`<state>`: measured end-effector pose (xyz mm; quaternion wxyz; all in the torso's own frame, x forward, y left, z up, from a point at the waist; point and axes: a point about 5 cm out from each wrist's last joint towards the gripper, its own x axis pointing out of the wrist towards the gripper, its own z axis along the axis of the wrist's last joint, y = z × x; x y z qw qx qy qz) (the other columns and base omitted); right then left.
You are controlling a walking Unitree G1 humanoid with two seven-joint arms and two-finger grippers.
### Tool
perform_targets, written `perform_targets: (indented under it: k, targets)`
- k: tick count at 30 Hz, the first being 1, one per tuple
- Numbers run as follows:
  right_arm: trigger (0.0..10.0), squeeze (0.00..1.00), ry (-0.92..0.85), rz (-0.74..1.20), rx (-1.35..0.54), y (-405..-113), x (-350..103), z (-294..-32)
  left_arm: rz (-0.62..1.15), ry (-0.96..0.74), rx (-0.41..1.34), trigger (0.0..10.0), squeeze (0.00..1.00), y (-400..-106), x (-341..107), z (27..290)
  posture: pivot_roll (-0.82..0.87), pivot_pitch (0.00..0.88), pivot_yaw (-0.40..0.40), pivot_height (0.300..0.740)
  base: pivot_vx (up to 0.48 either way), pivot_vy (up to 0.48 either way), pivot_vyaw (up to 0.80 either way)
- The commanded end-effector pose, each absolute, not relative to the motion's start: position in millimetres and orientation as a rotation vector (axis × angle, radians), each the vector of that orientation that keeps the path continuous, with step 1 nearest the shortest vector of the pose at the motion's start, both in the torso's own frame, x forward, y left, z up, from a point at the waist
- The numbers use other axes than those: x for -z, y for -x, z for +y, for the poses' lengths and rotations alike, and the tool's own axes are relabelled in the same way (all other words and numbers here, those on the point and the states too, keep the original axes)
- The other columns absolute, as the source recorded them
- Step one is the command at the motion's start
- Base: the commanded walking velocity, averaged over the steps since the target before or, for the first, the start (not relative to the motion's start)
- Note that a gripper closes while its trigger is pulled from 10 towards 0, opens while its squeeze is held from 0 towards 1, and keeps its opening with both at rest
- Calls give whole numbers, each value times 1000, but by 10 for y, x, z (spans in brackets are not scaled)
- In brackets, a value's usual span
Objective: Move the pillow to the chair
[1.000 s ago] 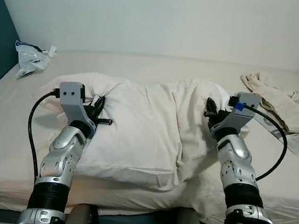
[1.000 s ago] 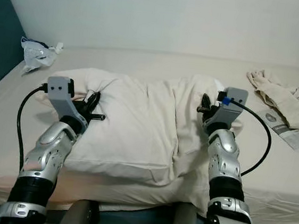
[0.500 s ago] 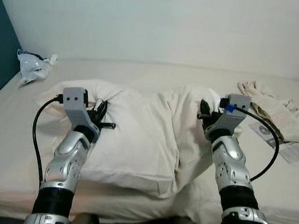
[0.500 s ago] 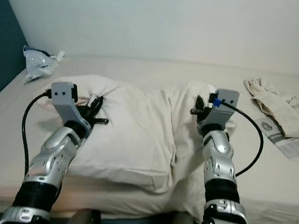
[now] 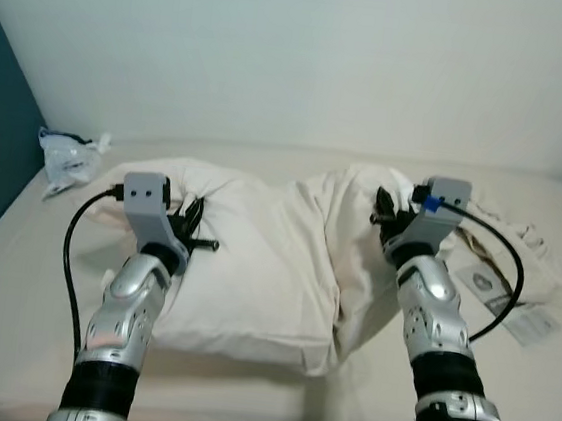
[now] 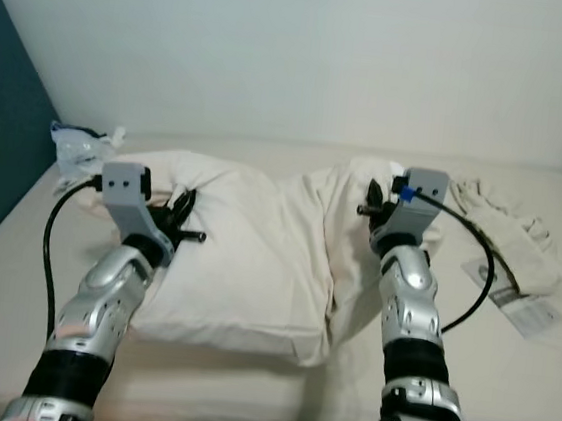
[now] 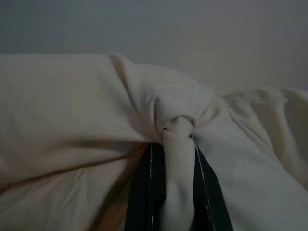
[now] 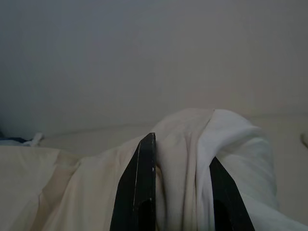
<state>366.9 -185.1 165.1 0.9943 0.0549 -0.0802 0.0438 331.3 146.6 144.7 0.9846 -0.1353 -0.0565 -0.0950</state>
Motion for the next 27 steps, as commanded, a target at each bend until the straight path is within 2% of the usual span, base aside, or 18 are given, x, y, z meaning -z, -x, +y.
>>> perform_targets:
  k: [1, 10, 21, 27]
  targets:
    - [10000, 0, -86, -183, -144, -3670, -1699, -1715, -158, 260, 205, 10000, 0, -3301, -1512, 1429, -8, 33, 8, 740, 0, 0, 0]
    - [10000, 0, -88, -157, -145, -3579, -1563, -1714, -161, 203, 186, 10000, 0, -3267, -1448, 1471, -10, 17, 6, 740, 0, 0, 0]
    - [10000, 0, -128, -111, -121, -3620, -1502, -1659, -211, 262, 209, 10000, 0, -3259, -1525, 1456, 4, 21, 7, 740, 0, 0, 0]
    - [10000, 0, -63, -112, -131, -3606, -1486, -1612, -208, 246, 201, 10000, 0, -3246, -1505, 1464, 8, 22, 5, 740, 0, 0, 0]
